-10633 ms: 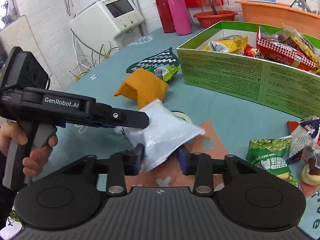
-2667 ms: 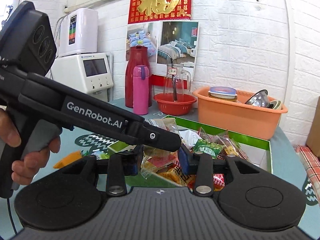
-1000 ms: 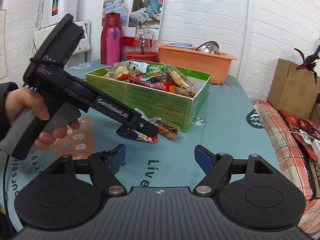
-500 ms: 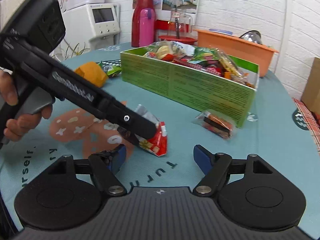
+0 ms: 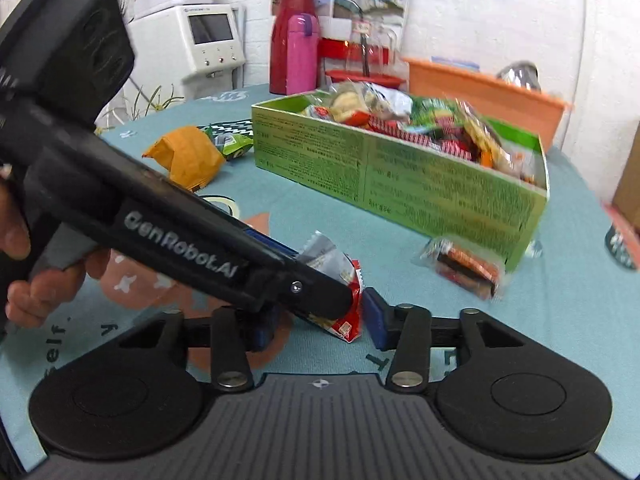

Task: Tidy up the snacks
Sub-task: 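Move the left tool back and grasp the red-and-white triangular candy, then carry the triangular candy into the green box and open the left gripper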

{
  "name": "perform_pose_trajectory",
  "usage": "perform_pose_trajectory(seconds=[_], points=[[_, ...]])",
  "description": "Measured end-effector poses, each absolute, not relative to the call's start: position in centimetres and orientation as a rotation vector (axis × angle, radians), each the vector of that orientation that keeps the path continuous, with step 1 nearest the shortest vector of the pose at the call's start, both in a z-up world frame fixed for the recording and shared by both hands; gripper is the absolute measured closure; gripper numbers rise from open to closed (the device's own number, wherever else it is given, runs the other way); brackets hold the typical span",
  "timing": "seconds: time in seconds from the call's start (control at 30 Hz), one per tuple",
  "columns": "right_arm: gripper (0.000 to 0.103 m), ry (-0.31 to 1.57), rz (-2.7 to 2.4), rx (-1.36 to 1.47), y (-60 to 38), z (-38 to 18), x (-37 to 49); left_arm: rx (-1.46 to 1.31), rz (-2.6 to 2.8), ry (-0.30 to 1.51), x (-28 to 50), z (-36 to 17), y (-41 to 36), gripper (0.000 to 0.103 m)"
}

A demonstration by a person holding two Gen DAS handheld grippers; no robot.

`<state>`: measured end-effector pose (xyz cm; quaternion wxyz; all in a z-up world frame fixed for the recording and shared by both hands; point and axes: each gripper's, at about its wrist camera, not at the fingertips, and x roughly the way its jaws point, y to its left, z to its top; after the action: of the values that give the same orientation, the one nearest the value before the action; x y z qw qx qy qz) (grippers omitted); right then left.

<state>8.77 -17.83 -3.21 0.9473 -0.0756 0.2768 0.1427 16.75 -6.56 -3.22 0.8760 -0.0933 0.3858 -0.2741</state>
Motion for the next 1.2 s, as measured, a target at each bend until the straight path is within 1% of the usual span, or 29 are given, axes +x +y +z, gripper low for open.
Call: perform_pose_trajectory(seconds=[0.07, 0.2, 0.53, 0.7, 0.97, 1.03, 1.07, 1.1, 1.13, 1.17, 1.2], points=[[0.036, 0.548, 0.283, -0.174, -17.7, -2.8, 8.3, -0.195, -0.58, 0.784, 16.6, -2.6, -6.7, 0.036], [0.037, 0.49, 0.25, -0.148, -18.8, -0.9, 8.3, -0.172, -0.597, 0.712, 17.1, -0.4, -7.6, 0.036], [0.038, 0.328, 0.164, -0.097, -22.7, 2.8, 11.3, -0.114, -0.597, 0.593, 21.6, 4.3, -10.5, 0.036], [0.038, 0.291, 0.146, -0.059, -24.5, 3.4, 13.8, -0.093, -0.589, 0.576, 24.6, 5.0, -11.3, 0.035], [0.038, 0.287, 0.153, -0.027, -25.9, 3.0, 16.3, -0.072, -0.578, 0.591, 27.7, 4.5, -11.5, 0.034], [0.038, 0.293, 0.154, -0.019, -26.0, 2.8, 16.8, -0.063, -0.57, 0.595, 28.2, 4.1, -11.6, 0.031], [0.038, 0.293, 0.153, -0.015, -26.1, 2.5, 17.0, -0.048, -0.553, 0.595, 28.4, 3.8, -11.6, 0.025], [0.038, 0.286, 0.149, -0.012, -26.2, 2.3, 17.2, -0.034, -0.538, 0.589, 28.6, 3.5, -11.7, 0.0], [0.037, 0.286, 0.148, -0.014, -26.1, 2.0, 17.4, -0.015, -0.521, 0.586, 28.7, 3.1, -11.8, 0.0], [0.031, 0.291, 0.143, -0.017, -26.1, 1.6, 17.6, -0.004, -0.515, 0.576, 28.6, 2.7, -11.8, 0.0], [0.015, 0.299, 0.127, -0.019, -26.1, 1.3, 17.8, 0.008, -0.503, 0.559, 28.5, 2.4, -11.8, 0.0]])
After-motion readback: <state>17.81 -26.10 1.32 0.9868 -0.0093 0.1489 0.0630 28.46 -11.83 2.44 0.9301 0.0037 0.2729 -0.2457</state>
